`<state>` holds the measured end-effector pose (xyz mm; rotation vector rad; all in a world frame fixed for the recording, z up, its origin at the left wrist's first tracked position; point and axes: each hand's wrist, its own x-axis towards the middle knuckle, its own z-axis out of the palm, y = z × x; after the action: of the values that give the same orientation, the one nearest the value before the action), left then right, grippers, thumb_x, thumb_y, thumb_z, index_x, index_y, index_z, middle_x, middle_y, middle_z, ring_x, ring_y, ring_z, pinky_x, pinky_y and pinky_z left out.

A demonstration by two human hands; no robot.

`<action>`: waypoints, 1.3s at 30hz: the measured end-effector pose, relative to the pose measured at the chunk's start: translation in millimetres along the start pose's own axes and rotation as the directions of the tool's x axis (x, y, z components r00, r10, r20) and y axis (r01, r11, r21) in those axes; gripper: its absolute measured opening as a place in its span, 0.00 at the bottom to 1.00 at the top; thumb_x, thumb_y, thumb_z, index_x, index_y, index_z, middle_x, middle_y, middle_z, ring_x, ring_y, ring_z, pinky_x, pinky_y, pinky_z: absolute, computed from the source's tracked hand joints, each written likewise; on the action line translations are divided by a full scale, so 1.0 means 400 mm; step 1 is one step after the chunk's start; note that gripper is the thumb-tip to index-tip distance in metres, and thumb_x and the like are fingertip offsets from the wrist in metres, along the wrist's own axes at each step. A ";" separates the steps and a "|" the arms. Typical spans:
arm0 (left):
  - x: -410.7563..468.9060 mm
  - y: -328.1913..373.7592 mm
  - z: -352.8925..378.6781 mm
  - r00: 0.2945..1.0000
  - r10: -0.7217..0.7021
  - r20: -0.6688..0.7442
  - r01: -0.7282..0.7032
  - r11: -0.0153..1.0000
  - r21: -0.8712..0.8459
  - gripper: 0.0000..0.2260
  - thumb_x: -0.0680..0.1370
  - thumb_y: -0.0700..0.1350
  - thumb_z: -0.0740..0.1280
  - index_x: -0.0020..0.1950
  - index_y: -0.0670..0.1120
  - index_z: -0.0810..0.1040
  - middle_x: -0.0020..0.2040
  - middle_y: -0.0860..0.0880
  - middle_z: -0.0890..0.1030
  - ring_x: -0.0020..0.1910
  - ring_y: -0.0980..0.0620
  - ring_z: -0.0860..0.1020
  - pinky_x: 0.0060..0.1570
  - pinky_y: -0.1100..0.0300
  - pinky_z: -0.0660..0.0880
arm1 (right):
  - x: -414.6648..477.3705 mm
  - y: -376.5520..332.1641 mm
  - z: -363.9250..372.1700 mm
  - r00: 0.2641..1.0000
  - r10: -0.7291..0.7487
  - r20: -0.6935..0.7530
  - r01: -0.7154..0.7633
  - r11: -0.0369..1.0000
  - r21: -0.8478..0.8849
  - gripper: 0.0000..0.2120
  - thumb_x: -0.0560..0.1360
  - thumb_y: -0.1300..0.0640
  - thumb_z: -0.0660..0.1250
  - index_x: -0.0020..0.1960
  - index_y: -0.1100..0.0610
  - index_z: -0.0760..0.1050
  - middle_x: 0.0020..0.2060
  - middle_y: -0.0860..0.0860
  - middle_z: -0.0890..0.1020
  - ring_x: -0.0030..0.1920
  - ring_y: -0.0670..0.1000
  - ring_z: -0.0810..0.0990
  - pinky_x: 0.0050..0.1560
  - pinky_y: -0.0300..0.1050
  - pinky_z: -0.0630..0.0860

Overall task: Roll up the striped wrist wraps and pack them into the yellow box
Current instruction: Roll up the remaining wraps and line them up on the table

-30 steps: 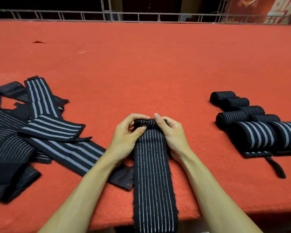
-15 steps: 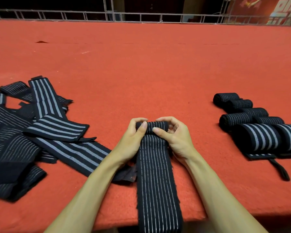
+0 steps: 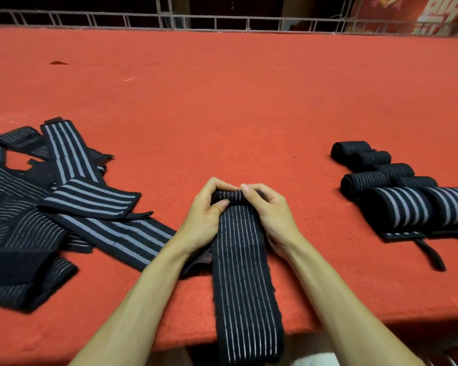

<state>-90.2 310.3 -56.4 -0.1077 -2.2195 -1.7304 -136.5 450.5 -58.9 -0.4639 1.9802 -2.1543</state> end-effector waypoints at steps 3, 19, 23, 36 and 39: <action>-0.003 -0.003 0.005 0.996 -0.034 0.083 0.035 0.999 -0.013 0.15 0.80 0.31 0.58 0.54 0.52 0.74 0.50 0.54 0.78 0.50 0.60 0.76 0.51 0.67 0.72 | -0.017 0.018 -0.013 0.995 -0.083 -0.046 0.083 0.997 -0.001 0.05 0.76 0.57 0.70 0.50 0.56 0.82 0.44 0.48 0.84 0.46 0.45 0.80 0.50 0.41 0.76; -0.081 0.073 0.084 0.883 -0.413 -0.223 0.352 0.897 -0.266 0.10 0.83 0.48 0.57 0.63 0.48 0.69 0.55 0.51 0.78 0.50 0.57 0.77 0.49 0.62 0.74 | -0.045 -0.002 -0.026 0.993 -0.057 -0.105 0.070 0.989 0.130 0.16 0.67 0.74 0.72 0.48 0.56 0.80 0.45 0.55 0.83 0.48 0.53 0.81 0.52 0.50 0.80; -0.082 0.057 0.085 0.923 -0.305 -0.233 0.305 0.952 -0.037 0.11 0.83 0.55 0.52 0.60 0.51 0.68 0.52 0.54 0.76 0.52 0.56 0.75 0.54 0.58 0.70 | -0.056 -0.017 -0.038 0.997 -0.035 -0.061 0.044 0.989 0.140 0.17 0.64 0.76 0.72 0.44 0.57 0.81 0.39 0.53 0.83 0.40 0.49 0.82 0.40 0.42 0.79; -0.061 0.031 0.076 0.978 -0.139 -0.154 0.127 0.988 -0.084 0.06 0.84 0.46 0.53 0.54 0.51 0.69 0.49 0.52 0.76 0.48 0.57 0.75 0.54 0.57 0.73 | -0.058 -0.017 -0.069 0.989 -0.116 0.093 0.123 0.989 -0.077 0.10 0.73 0.58 0.73 0.54 0.57 0.80 0.44 0.49 0.83 0.43 0.42 0.81 0.42 0.36 0.76; -0.066 0.031 0.074 0.989 -0.103 -0.110 0.104 0.995 0.001 0.05 0.84 0.48 0.54 0.54 0.53 0.68 0.48 0.54 0.76 0.48 0.59 0.75 0.55 0.58 0.72 | -0.060 -0.018 -0.062 0.993 -0.046 0.106 0.045 0.999 0.017 0.13 0.72 0.49 0.69 0.48 0.59 0.79 0.37 0.48 0.81 0.35 0.43 0.79 0.31 0.34 0.72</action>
<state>-68.4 345.3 -59.0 0.1035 -2.1859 -1.7374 -122.2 482.6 -55.7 -0.6139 1.9145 -2.1211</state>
